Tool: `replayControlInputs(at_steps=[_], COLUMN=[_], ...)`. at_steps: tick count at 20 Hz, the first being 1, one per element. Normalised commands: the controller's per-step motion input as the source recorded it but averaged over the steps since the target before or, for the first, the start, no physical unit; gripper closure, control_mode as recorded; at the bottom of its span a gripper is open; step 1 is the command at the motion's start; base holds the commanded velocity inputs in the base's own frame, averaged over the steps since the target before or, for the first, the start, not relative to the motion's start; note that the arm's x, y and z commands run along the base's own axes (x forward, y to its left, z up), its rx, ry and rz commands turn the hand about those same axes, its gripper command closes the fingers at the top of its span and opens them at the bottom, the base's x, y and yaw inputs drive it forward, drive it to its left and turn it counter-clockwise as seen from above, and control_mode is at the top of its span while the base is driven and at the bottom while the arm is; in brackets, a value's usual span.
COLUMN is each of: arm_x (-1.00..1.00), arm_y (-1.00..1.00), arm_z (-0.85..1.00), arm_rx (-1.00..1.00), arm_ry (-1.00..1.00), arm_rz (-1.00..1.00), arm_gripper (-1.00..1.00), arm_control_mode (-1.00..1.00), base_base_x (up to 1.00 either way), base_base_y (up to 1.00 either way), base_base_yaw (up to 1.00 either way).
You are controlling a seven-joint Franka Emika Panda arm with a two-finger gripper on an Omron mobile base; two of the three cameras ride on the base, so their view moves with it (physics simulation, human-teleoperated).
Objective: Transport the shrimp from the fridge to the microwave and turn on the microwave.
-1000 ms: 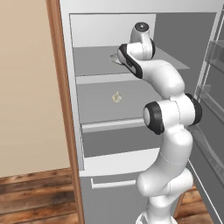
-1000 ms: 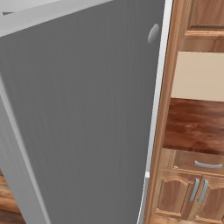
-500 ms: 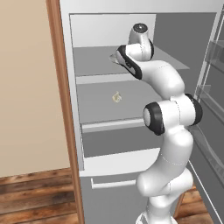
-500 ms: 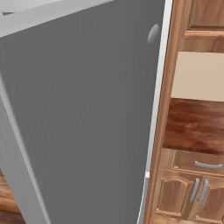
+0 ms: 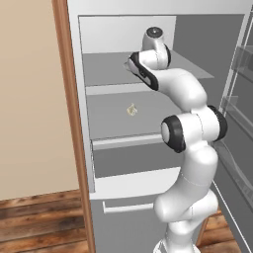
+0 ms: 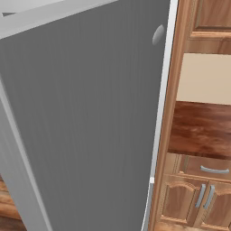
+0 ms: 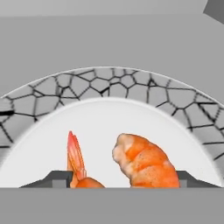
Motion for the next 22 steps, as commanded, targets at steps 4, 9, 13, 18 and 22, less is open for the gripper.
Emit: replayControlInputs(at_steps=[4,9,13,18,22], arm_x=[0.12,0.05,-0.01,-0.16,-0.14], arm_y=[0.09,0.04,0.0,0.02,0.0], arm_z=[-0.22,-0.12,-0.01,-0.05,-0.02], arm_rx=[0.0,0.0,0.02,0.05,0.05], arm_ry=[0.0,-0.02,-0.02,-0.01,-0.09], arm_rz=[0.0,0.0,0.0,0.0,0.0], arm_gripper=[1.0,1.0,1.0,1.0,1.0], arm_control_mode=[-1.0,-1.0,-1.0,-1.0,-1.0], base_base_x=[0.0,0.0,0.0,0.0,0.0], base_base_y=[0.0,0.0,0.0,0.0,0.0], base_base_yaw=[0.0,0.0,0.0,0.0,0.0])
